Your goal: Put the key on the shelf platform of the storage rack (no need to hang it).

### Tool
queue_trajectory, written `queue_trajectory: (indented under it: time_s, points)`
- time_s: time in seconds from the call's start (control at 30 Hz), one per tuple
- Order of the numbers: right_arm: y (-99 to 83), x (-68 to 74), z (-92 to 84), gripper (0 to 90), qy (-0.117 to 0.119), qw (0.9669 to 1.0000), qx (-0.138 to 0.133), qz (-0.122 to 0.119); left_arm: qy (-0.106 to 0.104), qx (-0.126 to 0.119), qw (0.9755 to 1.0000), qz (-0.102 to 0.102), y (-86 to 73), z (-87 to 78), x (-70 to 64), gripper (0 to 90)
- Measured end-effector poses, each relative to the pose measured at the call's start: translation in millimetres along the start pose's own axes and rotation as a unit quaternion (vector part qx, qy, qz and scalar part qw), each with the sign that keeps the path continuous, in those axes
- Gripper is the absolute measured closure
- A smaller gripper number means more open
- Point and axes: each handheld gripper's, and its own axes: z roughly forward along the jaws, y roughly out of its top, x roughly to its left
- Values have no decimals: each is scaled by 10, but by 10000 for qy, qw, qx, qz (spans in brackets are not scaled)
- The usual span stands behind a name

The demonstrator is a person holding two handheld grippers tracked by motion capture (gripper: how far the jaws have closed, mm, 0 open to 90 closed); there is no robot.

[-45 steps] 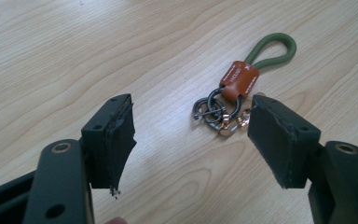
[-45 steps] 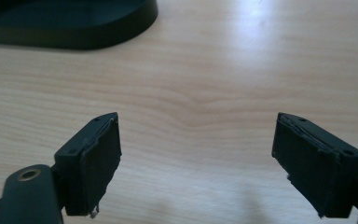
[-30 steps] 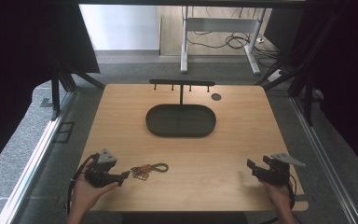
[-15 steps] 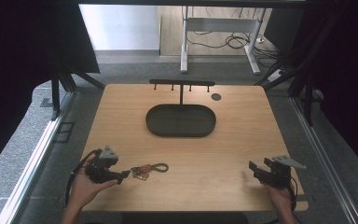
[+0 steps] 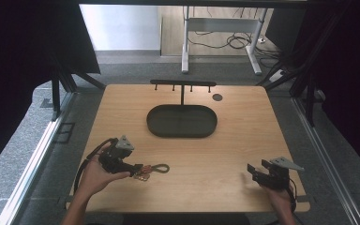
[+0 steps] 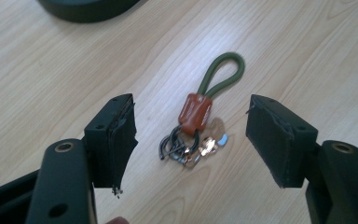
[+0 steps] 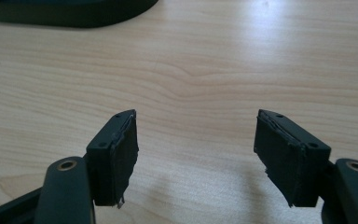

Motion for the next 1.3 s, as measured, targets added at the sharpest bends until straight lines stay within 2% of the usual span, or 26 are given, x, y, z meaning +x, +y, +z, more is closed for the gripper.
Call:
queue_trajectory:
  time_s: [0.1,0.3,0.43,0.73,0.97,1.3]
  points:
    - [-4,20,12,306,-26,10000,26,-45,22,93,10000,12,51,27,18,343]
    - [-23,21,31,311,-23,9999,74,-99,-82,276,9995,92,104,98,50,352]
    - [-28,33,38,315,-9,9999,97,-119,-28,458,9988,152,133,163,59,360]
    - [-31,30,39,316,36,9999,106,-41,-57,663,9977,104,227,244,111,394]
    - [-38,26,49,317,26,9999,116,-47,-176,692,9973,144,285,291,100,396]
    - [-34,46,57,318,16,9998,166,-102,-216,629,9969,420,345,295,33,420]
